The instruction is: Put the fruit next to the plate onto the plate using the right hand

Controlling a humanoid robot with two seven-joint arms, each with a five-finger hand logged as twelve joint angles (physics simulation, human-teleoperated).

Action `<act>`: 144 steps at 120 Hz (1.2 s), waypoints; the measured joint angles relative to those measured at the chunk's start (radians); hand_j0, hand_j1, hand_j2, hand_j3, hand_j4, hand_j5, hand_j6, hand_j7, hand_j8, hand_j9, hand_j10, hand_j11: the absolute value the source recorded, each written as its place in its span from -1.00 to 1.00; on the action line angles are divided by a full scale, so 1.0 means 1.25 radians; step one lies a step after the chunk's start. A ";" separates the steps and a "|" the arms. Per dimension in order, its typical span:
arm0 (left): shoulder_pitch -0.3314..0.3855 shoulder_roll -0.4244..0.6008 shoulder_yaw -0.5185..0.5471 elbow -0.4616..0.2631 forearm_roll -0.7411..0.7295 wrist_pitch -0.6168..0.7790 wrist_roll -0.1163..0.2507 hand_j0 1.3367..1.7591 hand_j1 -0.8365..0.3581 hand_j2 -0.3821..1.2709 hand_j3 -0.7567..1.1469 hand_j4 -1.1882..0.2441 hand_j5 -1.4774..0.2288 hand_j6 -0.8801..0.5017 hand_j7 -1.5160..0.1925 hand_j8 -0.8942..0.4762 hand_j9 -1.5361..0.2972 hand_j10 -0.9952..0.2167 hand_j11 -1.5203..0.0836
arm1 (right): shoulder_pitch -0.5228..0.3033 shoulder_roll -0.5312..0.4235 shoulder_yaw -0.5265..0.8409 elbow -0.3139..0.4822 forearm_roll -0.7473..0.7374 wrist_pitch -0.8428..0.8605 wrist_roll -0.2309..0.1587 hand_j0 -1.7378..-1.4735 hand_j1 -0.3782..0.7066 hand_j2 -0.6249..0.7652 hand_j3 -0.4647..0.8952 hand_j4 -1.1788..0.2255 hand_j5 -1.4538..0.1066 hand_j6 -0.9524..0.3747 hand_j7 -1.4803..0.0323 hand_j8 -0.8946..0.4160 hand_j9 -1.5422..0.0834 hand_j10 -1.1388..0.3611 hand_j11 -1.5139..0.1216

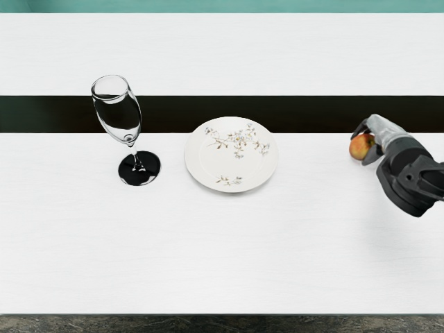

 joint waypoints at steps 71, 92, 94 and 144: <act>0.013 0.000 -0.006 0.000 0.000 0.000 0.000 0.52 0.98 -0.54 -0.21 0.66 0.73 0.27 0.77 0.30 0.68 0.64 0.90 | 0.109 -0.038 0.006 0.158 0.080 0.037 0.000 -0.38 0.20 0.09 -0.32 -0.12 -0.24 -0.16 -0.14 -0.29 -0.14 -0.32 -0.18; 0.013 0.000 -0.003 0.001 0.000 0.000 0.000 0.52 0.98 -0.54 -0.21 0.66 0.73 0.27 0.77 0.30 0.68 0.64 0.90 | 0.141 -0.021 0.006 0.177 0.109 0.043 0.000 -0.38 0.22 0.11 -0.32 -0.12 -0.24 -0.15 -0.14 -0.29 -0.14 -0.32 -0.17; 0.013 0.000 -0.003 0.001 0.000 0.000 0.000 0.52 0.98 -0.54 -0.21 0.66 0.73 0.27 0.77 0.30 0.68 0.64 0.90 | 0.145 -0.018 0.006 0.178 0.112 0.044 0.000 -0.38 0.22 0.11 -0.32 -0.12 -0.24 -0.15 -0.14 -0.29 -0.14 -0.33 -0.17; 0.013 0.000 -0.001 0.001 0.000 0.000 0.000 0.52 0.98 -0.54 -0.21 0.66 0.73 0.27 0.77 0.30 0.68 0.64 0.90 | 0.196 0.070 0.006 0.186 0.181 0.050 0.000 -0.37 0.24 0.12 -0.32 -0.08 -0.29 -0.12 -0.18 -0.25 -0.17 -0.35 -0.21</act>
